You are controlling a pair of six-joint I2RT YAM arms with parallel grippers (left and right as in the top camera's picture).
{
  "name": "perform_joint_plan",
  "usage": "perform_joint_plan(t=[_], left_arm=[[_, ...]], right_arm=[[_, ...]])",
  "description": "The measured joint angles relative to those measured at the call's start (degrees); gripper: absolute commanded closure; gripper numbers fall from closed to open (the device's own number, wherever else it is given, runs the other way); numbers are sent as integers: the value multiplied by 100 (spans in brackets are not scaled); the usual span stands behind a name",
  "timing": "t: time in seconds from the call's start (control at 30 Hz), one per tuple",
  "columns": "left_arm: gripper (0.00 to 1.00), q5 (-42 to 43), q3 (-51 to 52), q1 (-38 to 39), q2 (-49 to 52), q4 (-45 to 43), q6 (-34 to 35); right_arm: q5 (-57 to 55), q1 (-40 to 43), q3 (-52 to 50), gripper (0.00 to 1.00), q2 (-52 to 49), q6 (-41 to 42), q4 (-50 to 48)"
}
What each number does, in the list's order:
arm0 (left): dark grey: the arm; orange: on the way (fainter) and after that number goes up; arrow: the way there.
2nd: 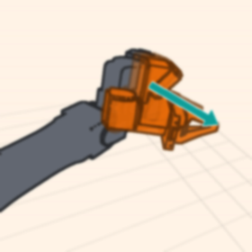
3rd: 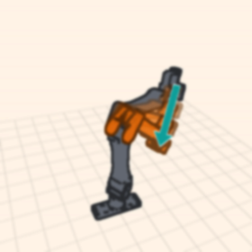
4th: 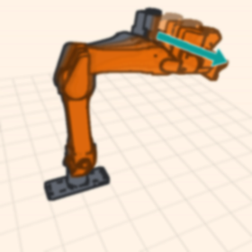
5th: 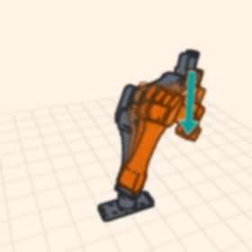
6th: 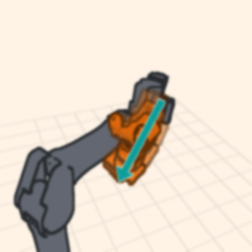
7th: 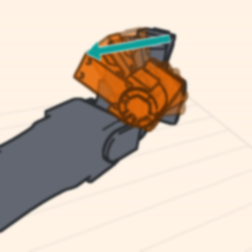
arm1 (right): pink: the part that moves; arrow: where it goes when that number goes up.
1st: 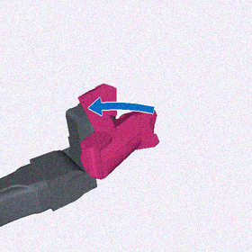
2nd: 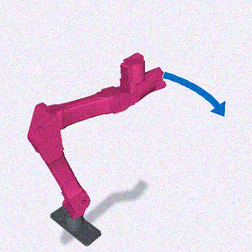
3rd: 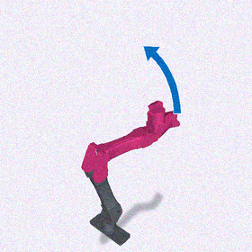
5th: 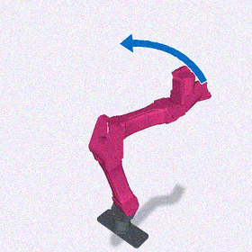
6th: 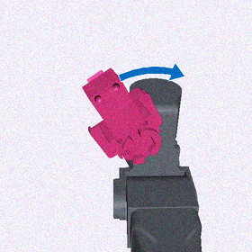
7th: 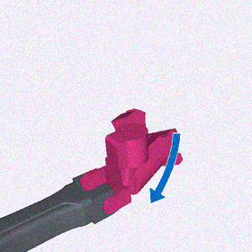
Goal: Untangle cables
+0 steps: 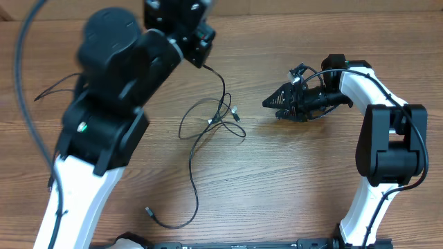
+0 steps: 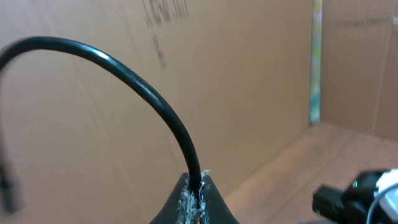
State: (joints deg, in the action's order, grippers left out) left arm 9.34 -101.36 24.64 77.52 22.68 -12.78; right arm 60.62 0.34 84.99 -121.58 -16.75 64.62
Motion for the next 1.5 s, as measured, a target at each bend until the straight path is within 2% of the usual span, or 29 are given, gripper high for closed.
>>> perform_joint_plan(t=[0.13, 0.33, 0.6, 0.7, 0.83, 0.97, 1.1, 1.23, 1.5], left_arm=[[96, -44, -37, 0, -118, 577, 37], [96, -164, -35, 0, 170, 2691, 85], [96, -389, -26, 0, 822, 4527, 470], [96, -1045, -26, 0, 1110, 5082, 868], [96, -2483, -26, 0, 1436, 5724, 1799], [96, -3187, -26, -11, 1561, 5746, 2334], [96, -2900, -26, -11, 1631, 5702, 2479], [96, -2295, -26, -11, 1792, 5678, 2232], [96, 57, -26, -11, 2107, 5543, 671]], right_arm=[[-136, 0, 0, 0, 0, -2, 2], [-411, 0, -2, 0, 0, -2, -9], [-789, 0, -4, 0, 0, -2, -111], [-1069, 0, -4, 0, 0, -7, -258], [-1423, 0, -4, 0, 0, -9, -323], [-1615, 0, -4, 0, 0, -9, -535], [-1753, 0, -4, 0, 0, -24, -914], [-1805, 0, -4, 0, 0, -22, -929], [-1827, 0, -4, 0, 0, -22, -933]])
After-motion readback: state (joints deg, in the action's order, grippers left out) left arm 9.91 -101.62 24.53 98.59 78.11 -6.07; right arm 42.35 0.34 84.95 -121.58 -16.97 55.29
